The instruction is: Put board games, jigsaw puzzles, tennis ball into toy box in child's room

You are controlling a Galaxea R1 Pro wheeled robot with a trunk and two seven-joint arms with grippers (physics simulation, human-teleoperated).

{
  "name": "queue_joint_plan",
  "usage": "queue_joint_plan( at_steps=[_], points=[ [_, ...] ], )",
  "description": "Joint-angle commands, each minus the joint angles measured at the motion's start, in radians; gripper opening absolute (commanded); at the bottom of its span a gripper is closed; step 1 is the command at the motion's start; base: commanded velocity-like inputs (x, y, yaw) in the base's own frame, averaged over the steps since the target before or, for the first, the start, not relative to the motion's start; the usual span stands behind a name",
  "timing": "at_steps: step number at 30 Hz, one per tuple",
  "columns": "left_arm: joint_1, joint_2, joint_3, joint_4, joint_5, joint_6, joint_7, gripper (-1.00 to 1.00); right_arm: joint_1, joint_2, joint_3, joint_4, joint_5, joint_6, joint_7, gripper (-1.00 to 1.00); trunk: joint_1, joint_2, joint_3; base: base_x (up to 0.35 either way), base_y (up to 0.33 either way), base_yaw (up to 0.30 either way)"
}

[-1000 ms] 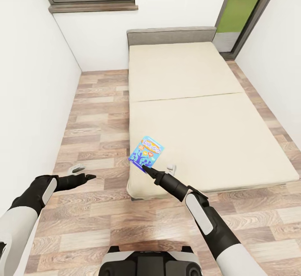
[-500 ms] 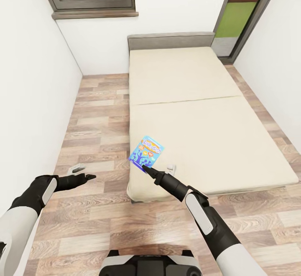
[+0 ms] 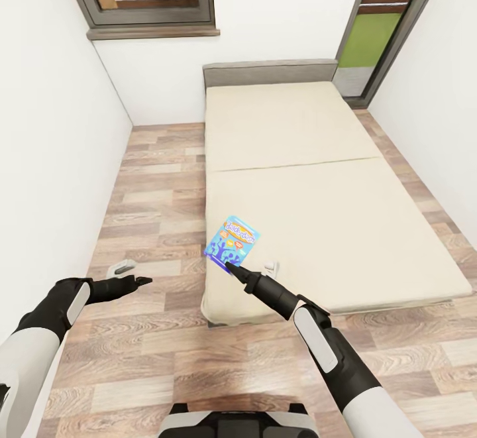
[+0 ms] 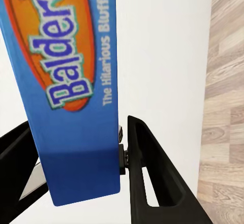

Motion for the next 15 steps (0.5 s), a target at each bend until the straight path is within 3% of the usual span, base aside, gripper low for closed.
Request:
queue_joint_plan(
  at_steps=[1, 15],
  points=[
    [0.0, 0.0, 0.003, 0.0, 0.004, 0.007, -0.001, 1.0, -0.001, 0.0, 0.0, 0.0, -0.01, 0.009, 0.0, -1.0, 0.001, -0.001, 0.0, 0.0, 0.0, 0.0],
    [-0.001, 0.0, 0.003, 0.0, 0.004, 0.007, -0.001, 1.0, -0.001, 0.0, 0.0, 0.0, -0.01, 0.008, 0.0, -1.0, 0.001, -0.001, 0.024, 0.0, 0.0, 0.0]
  ],
)
